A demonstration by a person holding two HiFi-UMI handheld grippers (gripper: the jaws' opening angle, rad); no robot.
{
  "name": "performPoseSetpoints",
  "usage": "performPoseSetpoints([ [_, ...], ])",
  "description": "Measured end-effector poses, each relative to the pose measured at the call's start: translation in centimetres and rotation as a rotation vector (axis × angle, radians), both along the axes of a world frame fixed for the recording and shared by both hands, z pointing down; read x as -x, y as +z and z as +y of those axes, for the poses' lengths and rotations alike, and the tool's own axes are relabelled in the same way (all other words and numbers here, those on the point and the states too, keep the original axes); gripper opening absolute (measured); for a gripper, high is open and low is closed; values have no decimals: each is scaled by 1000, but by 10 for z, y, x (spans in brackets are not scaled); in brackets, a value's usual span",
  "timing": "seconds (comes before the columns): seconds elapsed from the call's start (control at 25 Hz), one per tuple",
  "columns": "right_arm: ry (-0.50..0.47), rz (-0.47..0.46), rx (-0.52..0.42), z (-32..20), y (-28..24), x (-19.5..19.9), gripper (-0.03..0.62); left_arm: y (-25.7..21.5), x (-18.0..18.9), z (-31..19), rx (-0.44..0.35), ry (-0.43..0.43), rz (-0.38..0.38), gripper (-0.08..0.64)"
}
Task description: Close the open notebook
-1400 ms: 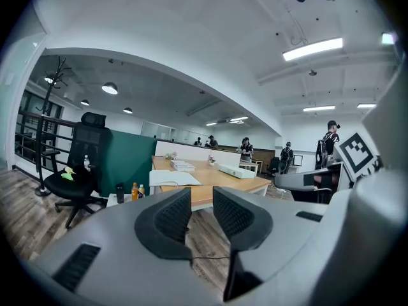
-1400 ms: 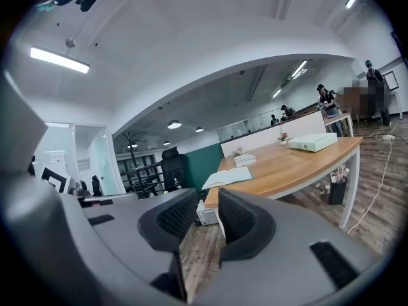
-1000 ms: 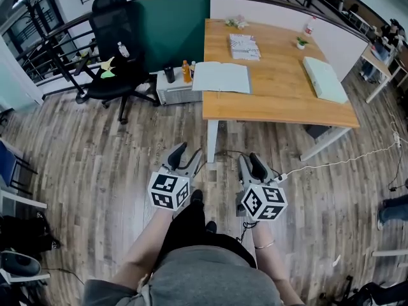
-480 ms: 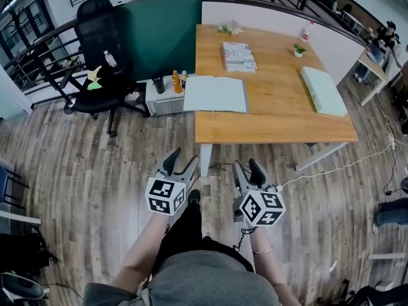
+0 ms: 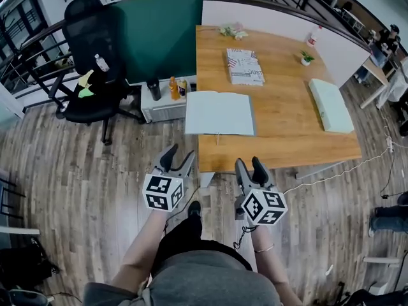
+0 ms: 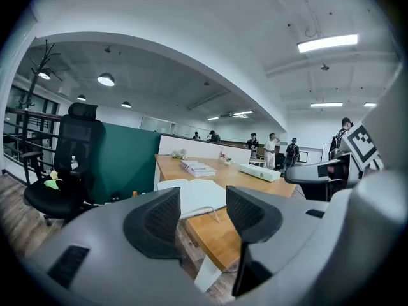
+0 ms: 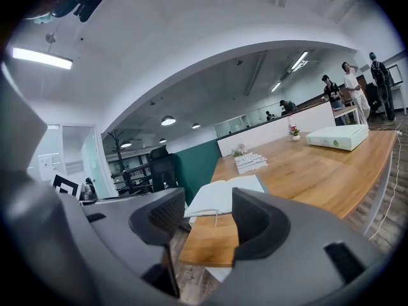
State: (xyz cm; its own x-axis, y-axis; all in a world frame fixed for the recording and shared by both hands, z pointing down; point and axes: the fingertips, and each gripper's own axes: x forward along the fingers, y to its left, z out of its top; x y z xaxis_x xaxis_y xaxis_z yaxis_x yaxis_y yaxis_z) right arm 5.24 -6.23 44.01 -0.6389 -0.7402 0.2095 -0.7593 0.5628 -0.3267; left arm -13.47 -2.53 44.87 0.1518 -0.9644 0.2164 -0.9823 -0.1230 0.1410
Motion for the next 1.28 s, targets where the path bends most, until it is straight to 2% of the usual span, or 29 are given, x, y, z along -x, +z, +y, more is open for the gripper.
performPoseSetpoints([
  [0.24,26,17,-7,-43,-3,28,222,-2,31,-44,1,11,4,232],
  [0.52,36,36,-11,-73,-3,50,222,2,50,-77,12,37,11,224],
  [0.92,55,55,6,-100,6,49,219,17,57,-107,59,22,43,222],
  [1.28,24,52,17,-142,8,50,218,29,60,-141,101,-27,75,219],
])
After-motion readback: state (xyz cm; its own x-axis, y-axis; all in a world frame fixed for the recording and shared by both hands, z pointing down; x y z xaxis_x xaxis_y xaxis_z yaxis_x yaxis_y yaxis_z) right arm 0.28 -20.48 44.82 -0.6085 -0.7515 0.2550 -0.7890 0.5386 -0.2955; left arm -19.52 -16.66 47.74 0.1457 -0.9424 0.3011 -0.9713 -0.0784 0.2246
